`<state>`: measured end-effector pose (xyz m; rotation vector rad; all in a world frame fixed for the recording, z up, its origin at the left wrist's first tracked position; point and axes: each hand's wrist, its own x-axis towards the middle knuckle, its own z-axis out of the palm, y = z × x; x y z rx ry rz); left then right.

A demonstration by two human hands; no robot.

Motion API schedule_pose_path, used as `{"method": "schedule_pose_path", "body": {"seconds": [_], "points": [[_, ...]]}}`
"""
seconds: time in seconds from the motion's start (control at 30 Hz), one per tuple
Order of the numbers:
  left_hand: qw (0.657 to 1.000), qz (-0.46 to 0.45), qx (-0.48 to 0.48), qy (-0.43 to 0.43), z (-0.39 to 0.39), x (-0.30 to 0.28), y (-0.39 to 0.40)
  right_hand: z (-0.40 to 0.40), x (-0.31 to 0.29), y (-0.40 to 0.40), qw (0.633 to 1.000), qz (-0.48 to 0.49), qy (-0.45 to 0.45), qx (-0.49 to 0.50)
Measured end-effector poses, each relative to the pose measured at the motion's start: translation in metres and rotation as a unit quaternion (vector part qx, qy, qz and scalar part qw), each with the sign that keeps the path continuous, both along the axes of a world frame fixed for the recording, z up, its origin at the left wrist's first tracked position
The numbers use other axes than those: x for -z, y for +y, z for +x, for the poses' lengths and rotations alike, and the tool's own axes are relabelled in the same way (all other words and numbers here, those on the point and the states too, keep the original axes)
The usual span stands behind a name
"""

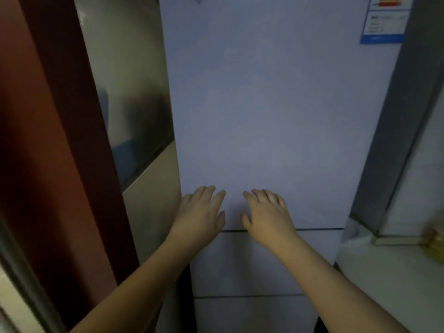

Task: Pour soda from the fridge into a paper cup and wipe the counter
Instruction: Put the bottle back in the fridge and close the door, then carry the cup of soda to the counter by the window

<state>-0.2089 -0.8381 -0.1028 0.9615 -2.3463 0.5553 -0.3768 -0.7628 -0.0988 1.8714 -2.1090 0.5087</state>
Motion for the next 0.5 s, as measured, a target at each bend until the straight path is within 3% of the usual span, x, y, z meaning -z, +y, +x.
{"method": "schedule_pose_path", "body": {"seconds": [0.27, 0.5], "points": [[0.993, 0.102, 0.062, -0.002, 0.002, 0.023, 0.047, 0.010, 0.011, 0.078, 0.998, 0.021, -0.016, 0.064], [0.985, 0.104, 0.139, -0.016, -0.030, 0.022, 0.100, -0.002, 0.013, 0.154, 0.989, 0.054, -0.035, 0.130]]}}
